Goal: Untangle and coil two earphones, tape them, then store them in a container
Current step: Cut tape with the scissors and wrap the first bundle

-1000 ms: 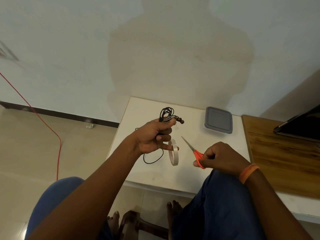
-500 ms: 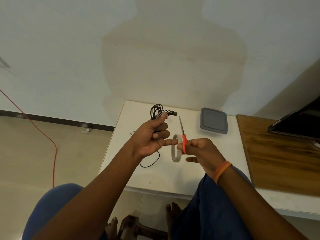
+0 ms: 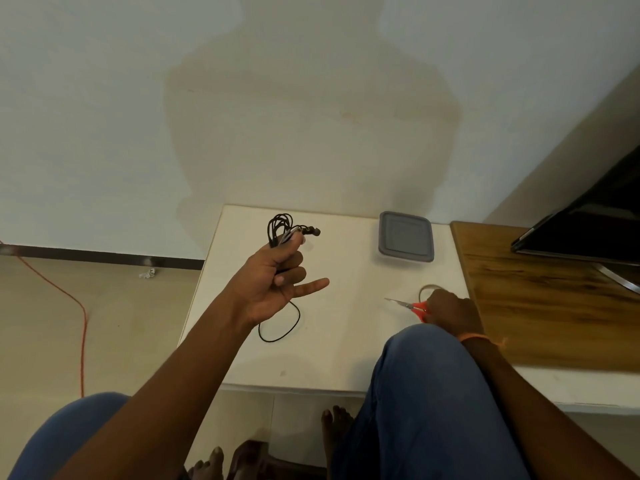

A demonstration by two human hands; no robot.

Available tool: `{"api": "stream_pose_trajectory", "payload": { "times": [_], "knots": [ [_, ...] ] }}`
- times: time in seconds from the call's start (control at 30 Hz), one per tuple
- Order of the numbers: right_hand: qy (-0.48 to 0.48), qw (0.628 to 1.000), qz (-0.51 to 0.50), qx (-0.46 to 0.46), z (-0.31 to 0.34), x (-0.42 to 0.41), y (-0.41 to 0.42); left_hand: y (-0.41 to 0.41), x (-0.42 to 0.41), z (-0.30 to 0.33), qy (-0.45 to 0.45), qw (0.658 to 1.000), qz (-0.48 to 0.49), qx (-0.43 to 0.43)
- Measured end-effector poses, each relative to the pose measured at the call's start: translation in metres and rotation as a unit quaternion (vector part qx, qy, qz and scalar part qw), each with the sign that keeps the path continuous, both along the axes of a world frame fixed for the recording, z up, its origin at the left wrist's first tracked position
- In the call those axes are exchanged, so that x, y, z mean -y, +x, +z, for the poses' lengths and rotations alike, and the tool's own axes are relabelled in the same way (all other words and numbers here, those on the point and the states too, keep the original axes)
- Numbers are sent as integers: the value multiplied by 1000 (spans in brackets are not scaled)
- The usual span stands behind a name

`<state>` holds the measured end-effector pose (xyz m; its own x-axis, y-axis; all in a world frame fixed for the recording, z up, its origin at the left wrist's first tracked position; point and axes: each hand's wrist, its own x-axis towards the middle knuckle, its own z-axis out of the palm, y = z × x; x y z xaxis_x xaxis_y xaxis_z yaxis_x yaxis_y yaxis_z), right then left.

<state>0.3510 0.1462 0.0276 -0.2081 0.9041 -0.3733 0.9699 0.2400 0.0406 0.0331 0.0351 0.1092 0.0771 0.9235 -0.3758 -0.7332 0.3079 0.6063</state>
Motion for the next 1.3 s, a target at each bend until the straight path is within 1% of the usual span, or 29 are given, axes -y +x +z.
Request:
{"api": "stream_pose_trajectory", "payload": {
  "times": [0.07,0.13,0.17,0.2,0.3,0.37,0.43,0.47,0.5,0.57,0.6,0.67,0.8,0.87,0.9,0.93,0.97,1.0,1.03,1.07,1.1,1.17,1.2,1.23,1.3],
  "knots": [
    [-14,1000,-13,-4,-12,-1,7,1,-2,-3,-7,1000,1,-8],
    [-24,996,-68,-49,-18,-3,12,3,-3,-6,-15,1000,3,-11],
    [-13,993,-94,-67,-19,-2,13,3,-3,-6,-18,1000,4,-12],
    [11,992,-108,-69,-21,-1,14,4,-3,-7,-19,1000,3,-14],
    [110,988,-108,-23,-21,5,16,7,-4,-8,-19,1000,-5,-24],
    [134,984,-114,-33,-18,7,17,8,-5,-9,-21,999,-7,-27],
    [117,979,-111,-125,-16,13,19,8,-5,-10,-25,999,-6,-32],
    [105,976,-92,-165,-17,17,19,9,-5,-10,-27,999,-7,-36],
    [95,978,-60,-177,-19,23,17,10,-5,-10,-28,999,-7,-39],
    [56,990,-7,-127,-26,30,13,11,-6,-10,-29,999,-8,-42],
    [31,995,-7,-91,-28,30,11,12,-6,-10,-29,999,-9,-42],
    [-1,998,-24,-60,-30,26,8,12,-6,-10,-28,999,-12,-43],
    [-79,990,-102,-56,-32,8,-2,12,-5,-10,-31,998,-15,-58],
    [-109,990,-91,-26,-25,5,-8,11,-5,-10,-34,997,-12,-68],
    [-105,991,-79,-20,-18,4,-10,10,-5,-9,-34,997,-11,-74],
    [-73,995,-63,-37,-9,2,-10,9,-5,-9,-34,996,-11,-78],
    [-28,995,-50,-76,3,2,-10,9,-6,-8,-34,996,-14,-82],
    [11,987,-56,-152,20,3,-13,9,-5,-7,-35,995,-20,-88],
    [39,963,-71,-256,41,5,-20,9,-5,-6,-35,995,-25,-95],
    [51,928,-83,-359,63,8,-31,10,-5,-5,-34,994,-29,-102],
    [38,889,-85,-448,86,13,-47,10,-4,-4,-32,993,-30,-108],
    [-54,809,-64,-582,121,27,-85,11,-3,0,-28,993,-30,-111],
    [-101,777,-53,-618,131,35,-103,10,-3,2,-24,993,-31,-111],
    [-132,761,-45,-634,136,42,-120,9,-2,4,-18,993,-34,-111],
    [-150,742,-54,-651,137,56,-145,5,-1,9,-3,993,-41,-112]
  ]
}}
